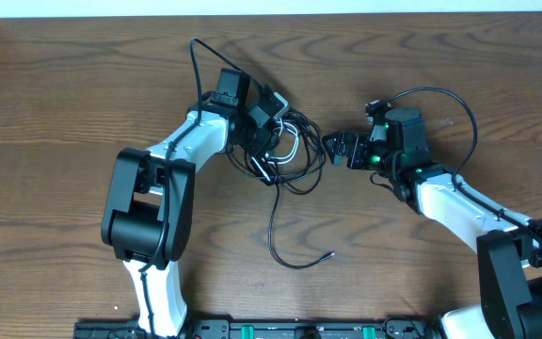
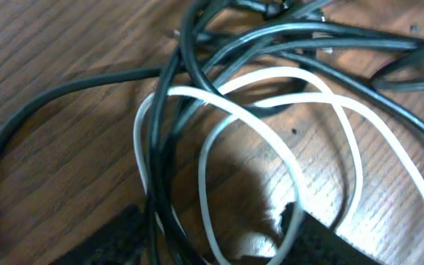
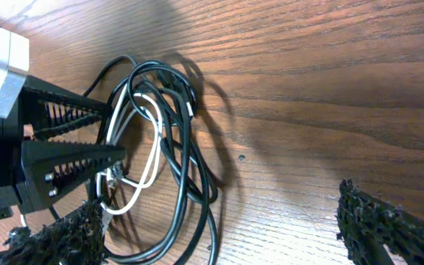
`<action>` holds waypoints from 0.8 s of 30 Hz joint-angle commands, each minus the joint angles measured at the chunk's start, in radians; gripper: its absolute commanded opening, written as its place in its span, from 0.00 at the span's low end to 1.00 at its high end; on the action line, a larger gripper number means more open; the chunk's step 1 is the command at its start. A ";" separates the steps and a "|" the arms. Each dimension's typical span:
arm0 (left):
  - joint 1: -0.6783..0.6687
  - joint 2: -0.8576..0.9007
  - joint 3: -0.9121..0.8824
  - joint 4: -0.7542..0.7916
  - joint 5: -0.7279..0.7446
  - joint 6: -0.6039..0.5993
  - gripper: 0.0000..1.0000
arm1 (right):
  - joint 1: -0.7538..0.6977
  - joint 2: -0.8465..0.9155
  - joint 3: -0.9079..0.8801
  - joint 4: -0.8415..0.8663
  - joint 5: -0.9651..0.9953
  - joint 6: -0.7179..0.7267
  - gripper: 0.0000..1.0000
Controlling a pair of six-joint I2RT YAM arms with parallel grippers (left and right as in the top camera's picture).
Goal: Untangle cables
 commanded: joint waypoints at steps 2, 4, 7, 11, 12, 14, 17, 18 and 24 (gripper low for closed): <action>0.006 0.003 0.004 -0.003 -0.005 -0.029 0.31 | 0.008 -0.017 0.010 -0.003 0.008 -0.015 0.99; 0.006 -0.006 0.004 -0.004 -0.005 -0.029 0.20 | 0.008 -0.017 0.010 -0.003 0.008 -0.015 0.99; 0.006 -0.034 0.004 -0.003 -0.006 -0.029 0.11 | 0.008 -0.018 0.010 0.000 0.003 -0.015 0.99; 0.006 -0.079 0.004 -0.002 -0.006 -0.028 0.08 | 0.008 -0.018 0.010 0.037 -0.071 -0.015 0.99; 0.006 -0.089 0.004 -0.002 -0.006 -0.028 0.08 | 0.008 -0.018 0.010 0.050 -0.091 -0.015 0.99; 0.006 -0.108 0.004 -0.002 -0.006 -0.028 0.08 | 0.008 -0.018 0.011 0.074 -0.132 -0.007 0.99; 0.006 -0.126 0.004 -0.003 -0.006 -0.028 0.08 | 0.008 -0.018 0.015 0.079 -0.175 0.040 0.99; 0.006 -0.132 0.004 -0.003 -0.005 -0.029 0.08 | 0.008 -0.018 0.017 0.079 -0.193 0.055 0.99; 0.000 -0.151 0.004 -0.006 -0.005 -0.029 0.08 | 0.008 -0.018 0.026 0.129 -0.330 0.175 0.99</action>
